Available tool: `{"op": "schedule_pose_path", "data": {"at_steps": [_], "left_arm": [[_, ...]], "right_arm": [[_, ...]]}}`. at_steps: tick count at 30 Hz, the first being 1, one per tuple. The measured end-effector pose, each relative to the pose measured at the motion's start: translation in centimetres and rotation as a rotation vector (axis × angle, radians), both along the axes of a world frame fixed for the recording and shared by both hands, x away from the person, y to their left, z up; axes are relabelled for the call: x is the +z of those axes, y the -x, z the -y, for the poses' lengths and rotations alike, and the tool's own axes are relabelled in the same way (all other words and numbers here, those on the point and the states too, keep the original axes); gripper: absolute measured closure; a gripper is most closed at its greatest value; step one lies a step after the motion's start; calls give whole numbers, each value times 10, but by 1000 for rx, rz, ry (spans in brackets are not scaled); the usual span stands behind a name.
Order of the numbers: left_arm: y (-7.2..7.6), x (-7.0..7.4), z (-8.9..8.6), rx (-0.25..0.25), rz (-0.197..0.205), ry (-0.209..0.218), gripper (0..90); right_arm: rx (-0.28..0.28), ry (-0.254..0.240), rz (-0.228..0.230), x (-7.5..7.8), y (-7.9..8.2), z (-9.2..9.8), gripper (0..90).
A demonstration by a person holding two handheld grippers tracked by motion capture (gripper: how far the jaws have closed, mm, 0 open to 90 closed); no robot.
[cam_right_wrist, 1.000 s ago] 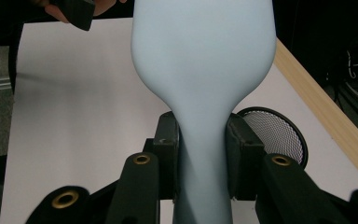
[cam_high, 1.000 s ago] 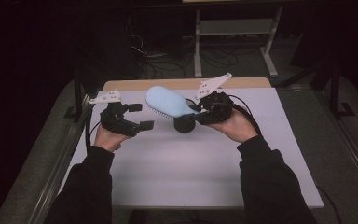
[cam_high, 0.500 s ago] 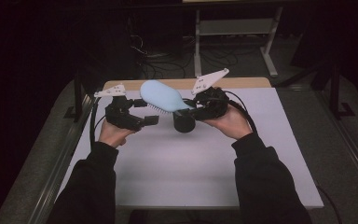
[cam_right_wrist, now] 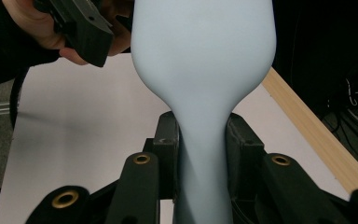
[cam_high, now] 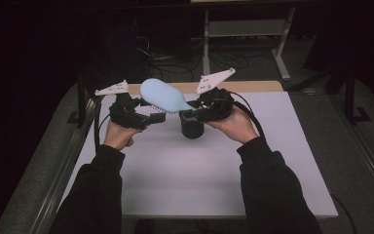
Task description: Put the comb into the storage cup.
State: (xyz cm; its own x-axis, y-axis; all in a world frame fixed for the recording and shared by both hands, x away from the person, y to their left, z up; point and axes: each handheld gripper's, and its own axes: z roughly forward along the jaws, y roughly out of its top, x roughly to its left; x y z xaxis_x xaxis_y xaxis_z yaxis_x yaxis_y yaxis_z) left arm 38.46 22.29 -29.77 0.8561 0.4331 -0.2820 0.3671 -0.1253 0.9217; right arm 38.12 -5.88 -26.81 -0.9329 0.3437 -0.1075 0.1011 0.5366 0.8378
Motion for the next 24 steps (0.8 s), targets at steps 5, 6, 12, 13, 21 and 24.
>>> {"op": "schedule_pose_path", "data": {"at_steps": [5,6,12,13,21,24], "left_arm": [[-2,-1,-1,14,0,20,0],[-3,-1,0,18,-1,24,0],[-6,0,1,37,-4,44,0],[-6,0,1,41,-3,50,0],[-7,2,2,66,-9,53,5],[-6,2,2,97,-23,50,57]], "right_arm": [[5,-11,4,-4,-3,-5,683],[7,-15,3,-5,-4,-6,682],[17,-18,3,-12,-9,-13,683],[18,-22,0,-13,-9,-14,683],[19,-41,-3,-21,-12,-19,683],[17,-42,-1,-22,-13,-20,683]]}}
